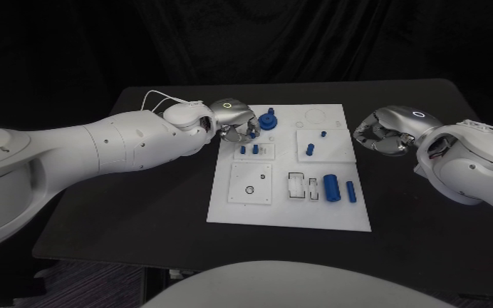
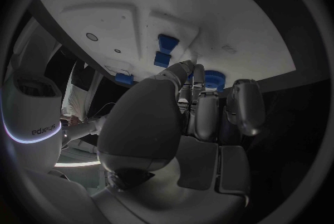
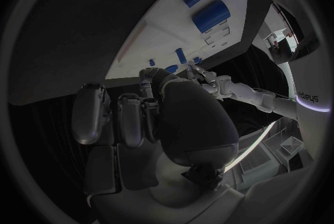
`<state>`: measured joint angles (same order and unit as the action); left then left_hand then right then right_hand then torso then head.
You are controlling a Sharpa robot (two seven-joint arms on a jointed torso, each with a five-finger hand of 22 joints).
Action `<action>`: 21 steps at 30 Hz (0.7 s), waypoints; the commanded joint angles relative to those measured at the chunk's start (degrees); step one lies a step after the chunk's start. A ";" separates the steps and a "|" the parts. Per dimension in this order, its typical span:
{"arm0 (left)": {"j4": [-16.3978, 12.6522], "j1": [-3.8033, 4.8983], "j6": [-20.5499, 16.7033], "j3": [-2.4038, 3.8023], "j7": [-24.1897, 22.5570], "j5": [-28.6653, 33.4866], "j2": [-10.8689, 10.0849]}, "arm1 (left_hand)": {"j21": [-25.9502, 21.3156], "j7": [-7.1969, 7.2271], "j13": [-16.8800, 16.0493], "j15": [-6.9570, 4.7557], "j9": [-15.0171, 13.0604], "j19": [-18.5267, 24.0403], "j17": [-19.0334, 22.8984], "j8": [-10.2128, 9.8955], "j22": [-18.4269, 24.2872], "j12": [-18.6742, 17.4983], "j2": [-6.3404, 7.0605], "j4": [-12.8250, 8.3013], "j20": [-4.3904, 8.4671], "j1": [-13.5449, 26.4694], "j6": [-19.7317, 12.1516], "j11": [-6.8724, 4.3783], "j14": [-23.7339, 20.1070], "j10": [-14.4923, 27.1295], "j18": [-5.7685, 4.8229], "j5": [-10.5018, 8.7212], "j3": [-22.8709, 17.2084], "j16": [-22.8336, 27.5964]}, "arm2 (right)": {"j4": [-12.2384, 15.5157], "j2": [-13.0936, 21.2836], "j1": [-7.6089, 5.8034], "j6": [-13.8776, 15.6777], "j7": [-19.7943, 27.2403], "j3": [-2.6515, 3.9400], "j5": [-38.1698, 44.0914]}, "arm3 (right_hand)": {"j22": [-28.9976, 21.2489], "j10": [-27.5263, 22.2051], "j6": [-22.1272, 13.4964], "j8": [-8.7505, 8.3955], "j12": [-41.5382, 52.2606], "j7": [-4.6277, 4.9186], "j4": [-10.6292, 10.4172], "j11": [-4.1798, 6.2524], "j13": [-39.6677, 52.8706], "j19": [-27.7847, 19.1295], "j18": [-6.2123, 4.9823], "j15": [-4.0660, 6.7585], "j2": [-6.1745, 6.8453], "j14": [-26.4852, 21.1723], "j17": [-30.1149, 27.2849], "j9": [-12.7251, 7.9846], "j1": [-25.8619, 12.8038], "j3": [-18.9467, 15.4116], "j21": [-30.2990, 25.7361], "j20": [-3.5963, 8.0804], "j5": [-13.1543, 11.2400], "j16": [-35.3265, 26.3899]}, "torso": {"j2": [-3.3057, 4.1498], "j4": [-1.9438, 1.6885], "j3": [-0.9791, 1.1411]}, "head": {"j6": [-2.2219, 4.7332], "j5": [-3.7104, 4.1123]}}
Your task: Assemble the parts on the task board
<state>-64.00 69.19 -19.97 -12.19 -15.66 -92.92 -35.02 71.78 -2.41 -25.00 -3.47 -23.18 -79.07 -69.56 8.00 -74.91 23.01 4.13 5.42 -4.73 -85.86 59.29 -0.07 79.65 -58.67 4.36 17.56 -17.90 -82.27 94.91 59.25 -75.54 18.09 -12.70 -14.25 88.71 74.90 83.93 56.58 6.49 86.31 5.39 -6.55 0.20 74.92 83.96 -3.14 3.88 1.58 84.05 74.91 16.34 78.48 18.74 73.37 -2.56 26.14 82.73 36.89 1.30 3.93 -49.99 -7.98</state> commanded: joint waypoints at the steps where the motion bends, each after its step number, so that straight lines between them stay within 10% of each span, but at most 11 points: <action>1: 0.19 -0.18 0.88 0.04 0.13 0.01 0.32 | -0.05 -0.90 0.05 0.28 -0.34 -0.02 0.04 -0.05 -9.68 -0.33 -0.13 -0.41 -0.09 -0.21 0.36 0.17 0.00 -0.39 -0.25 0.08 0.00 0.38 | 0.08 0.04 0.04 -0.37 -0.54 0.02 0.12 | 10.15 1.90 0.27 0.02 -0.37 -0.02 -0.07 0.00 10.49 -0.08 -0.53 0.05 -0.10 4.10 7.74 0.06 -0.23 0.32 -0.19 0.22 0.14 -0.31 | 0.00 0.03 -0.02 | -0.01 0.01; 21: 1.23 -0.30 1.83 0.04 0.64 0.01 1.01 | -0.08 -0.95 -0.04 0.35 -0.26 0.04 0.22 -0.29 -9.68 -0.32 -0.11 -0.74 -0.08 -0.52 0.22 0.23 -0.09 -0.81 -0.24 0.05 -0.13 0.47 | 0.39 0.40 0.04 -0.54 -0.61 0.02 0.11 | 10.12 1.84 0.26 -0.05 -0.47 -0.01 0.01 -0.01 10.39 -0.11 -0.55 0.04 -0.12 4.07 7.66 0.09 -0.29 0.42 -0.31 0.21 0.08 -0.40 | 0.00 -0.01 -0.01 | -0.01 0.14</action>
<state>-62.80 69.18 -19.24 -12.08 -15.24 -92.85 -34.05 71.78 -2.79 -25.01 -3.47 -23.54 -79.06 -69.34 7.96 -74.91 23.01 4.13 5.05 -4.73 -85.86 59.26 0.34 79.65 -59.07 4.37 17.56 -17.97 -82.05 95.13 59.52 -75.54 17.87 -12.71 -14.26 88.71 74.90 83.93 56.58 6.49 86.04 5.39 -6.55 0.20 74.92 83.96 -3.14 3.88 1.58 84.05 74.91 16.38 78.48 18.74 73.37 -2.56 26.14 82.52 36.88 1.27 3.93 -49.99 -7.86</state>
